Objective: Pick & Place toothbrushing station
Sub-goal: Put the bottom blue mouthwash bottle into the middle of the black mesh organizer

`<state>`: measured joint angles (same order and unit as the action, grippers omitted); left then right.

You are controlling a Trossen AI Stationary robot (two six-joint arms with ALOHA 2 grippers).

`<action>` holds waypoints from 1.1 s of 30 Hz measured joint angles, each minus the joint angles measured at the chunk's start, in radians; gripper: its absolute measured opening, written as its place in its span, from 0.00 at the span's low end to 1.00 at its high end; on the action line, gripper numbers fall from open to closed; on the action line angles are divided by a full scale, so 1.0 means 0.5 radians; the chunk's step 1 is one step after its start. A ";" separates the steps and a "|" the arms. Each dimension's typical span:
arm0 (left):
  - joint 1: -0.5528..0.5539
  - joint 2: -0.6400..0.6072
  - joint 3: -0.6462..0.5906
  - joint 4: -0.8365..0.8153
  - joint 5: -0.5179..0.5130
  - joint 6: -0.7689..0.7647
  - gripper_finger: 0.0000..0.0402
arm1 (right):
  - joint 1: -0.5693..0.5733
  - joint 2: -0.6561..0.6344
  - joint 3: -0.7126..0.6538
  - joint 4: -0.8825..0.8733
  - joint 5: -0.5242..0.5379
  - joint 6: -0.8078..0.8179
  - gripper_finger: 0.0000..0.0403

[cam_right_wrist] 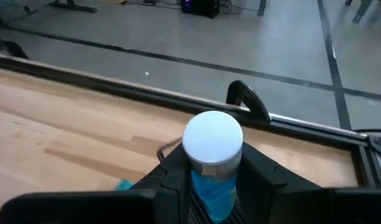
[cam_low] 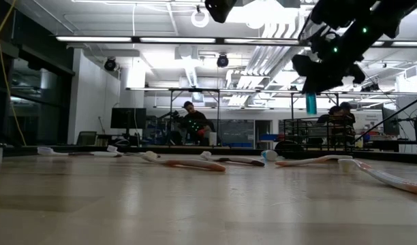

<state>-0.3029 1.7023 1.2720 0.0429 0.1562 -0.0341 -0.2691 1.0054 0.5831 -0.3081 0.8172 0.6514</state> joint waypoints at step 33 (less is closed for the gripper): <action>-0.023 -0.001 0.000 -0.010 -0.001 0.004 0.32 | -0.064 0.192 -0.284 0.567 -0.019 0.044 0.21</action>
<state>-0.3145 1.7021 1.2720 0.0381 0.1558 -0.0323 -0.3013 1.1015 0.4412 -0.0247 0.8077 0.6732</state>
